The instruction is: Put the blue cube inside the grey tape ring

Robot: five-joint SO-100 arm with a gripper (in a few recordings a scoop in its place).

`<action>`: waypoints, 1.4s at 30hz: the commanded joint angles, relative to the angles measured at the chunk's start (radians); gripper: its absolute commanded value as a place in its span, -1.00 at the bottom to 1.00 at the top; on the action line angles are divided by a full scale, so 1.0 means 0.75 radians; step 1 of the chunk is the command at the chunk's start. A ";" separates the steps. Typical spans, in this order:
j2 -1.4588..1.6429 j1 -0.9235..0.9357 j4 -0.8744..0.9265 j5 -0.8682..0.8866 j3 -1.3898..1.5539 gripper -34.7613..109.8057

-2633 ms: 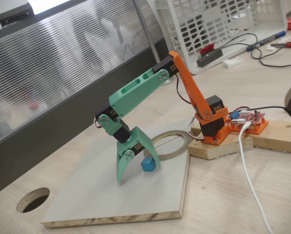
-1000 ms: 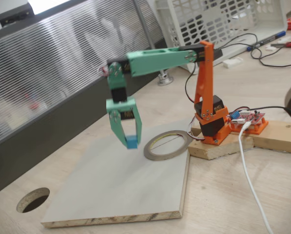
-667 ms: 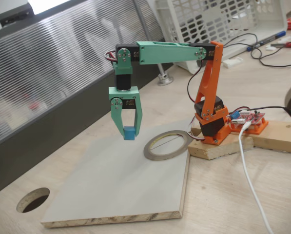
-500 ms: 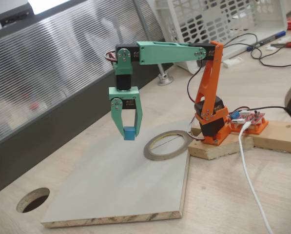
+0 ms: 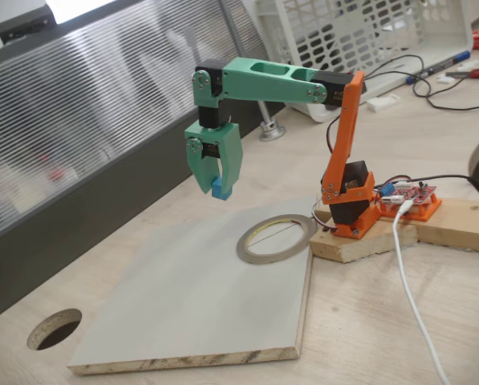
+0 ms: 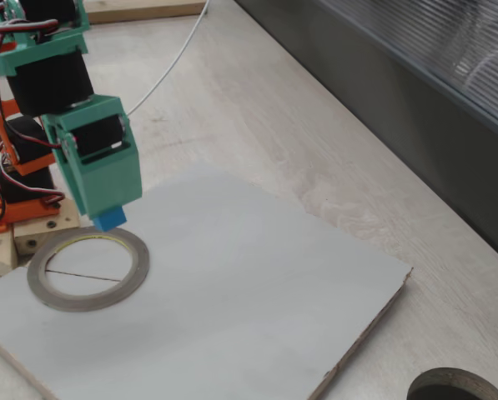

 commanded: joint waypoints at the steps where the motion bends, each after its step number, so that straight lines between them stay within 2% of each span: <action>1: 0.045 0.043 0.008 0.016 0.014 -0.51; 12: 0.176 0.043 -0.022 0.025 0.597 -0.51; 22: 0.258 0.049 -0.399 0.014 0.949 -0.51; 42: 0.258 0.053 -0.409 0.025 0.974 -0.51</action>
